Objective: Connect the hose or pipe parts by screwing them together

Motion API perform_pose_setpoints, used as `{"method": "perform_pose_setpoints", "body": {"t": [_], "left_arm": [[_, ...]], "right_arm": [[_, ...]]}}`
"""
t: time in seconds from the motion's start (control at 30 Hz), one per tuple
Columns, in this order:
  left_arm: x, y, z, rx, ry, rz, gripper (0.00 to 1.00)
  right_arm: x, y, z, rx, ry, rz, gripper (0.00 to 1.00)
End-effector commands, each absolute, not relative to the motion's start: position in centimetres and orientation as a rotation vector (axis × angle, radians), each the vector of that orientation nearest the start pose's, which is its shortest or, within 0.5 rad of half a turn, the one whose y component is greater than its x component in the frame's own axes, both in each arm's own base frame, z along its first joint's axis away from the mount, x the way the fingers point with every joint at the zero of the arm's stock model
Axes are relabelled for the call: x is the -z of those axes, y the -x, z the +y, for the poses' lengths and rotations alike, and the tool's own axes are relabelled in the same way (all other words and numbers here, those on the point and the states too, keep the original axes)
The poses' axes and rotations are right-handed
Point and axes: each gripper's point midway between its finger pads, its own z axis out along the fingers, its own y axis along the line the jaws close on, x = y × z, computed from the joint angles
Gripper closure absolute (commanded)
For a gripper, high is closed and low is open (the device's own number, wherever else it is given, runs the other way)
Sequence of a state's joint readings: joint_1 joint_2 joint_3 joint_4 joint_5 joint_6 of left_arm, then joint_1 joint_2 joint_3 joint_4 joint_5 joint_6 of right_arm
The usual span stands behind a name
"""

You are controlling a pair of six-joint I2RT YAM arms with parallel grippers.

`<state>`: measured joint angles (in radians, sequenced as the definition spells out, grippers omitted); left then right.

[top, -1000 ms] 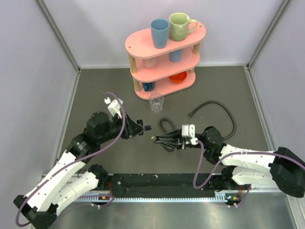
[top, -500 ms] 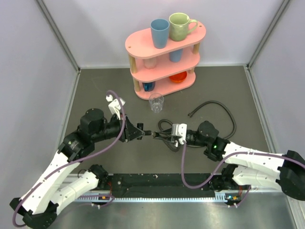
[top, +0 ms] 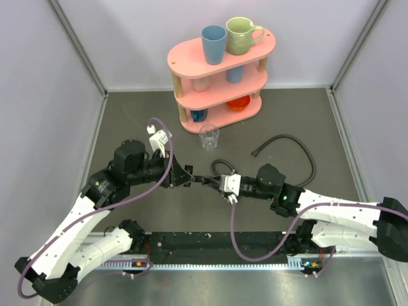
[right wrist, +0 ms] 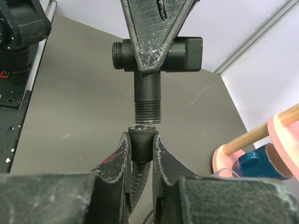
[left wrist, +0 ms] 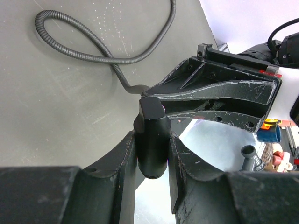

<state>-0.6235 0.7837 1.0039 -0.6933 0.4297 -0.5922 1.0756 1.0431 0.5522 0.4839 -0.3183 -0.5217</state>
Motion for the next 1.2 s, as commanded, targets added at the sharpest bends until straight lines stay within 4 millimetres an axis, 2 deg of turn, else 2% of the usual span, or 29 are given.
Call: {"method": "perform_pose_setpoints", "body": {"t": [0.0,0.13,0.63,0.77,0.97,1.17], "left_arm": [[-30.4,-14.4,-22.3,1.200,-0.331,2.124,1.00],[-29.7,-14.7,-22.3,1.184,-0.309,2.158,1.00],[-29.1,-15.1,-22.6,1.211,-0.191,2.221,1.00],[-28.6,-15.6,-22.7,1.193,-0.162,2.243,1.00],[-28.5,-15.0,-24.3,1.353,-0.162,2.261,1.00],[-27.1,-15.4,-24.6,1.409,-0.129,2.312,1.00]], "right_arm": [[-27.5,-15.1,35.5,-0.625,1.285,0.852,1.00],[-27.8,-14.9,35.5,-0.611,1.278,0.842,1.00],[-27.7,-15.2,34.8,-0.555,1.221,0.833,1.00],[-27.9,-14.7,34.8,-0.567,1.227,0.810,1.00],[-27.9,-14.4,34.7,-0.521,1.240,0.779,1.00],[-28.2,-14.2,34.8,-0.476,1.260,0.753,1.00]]}}
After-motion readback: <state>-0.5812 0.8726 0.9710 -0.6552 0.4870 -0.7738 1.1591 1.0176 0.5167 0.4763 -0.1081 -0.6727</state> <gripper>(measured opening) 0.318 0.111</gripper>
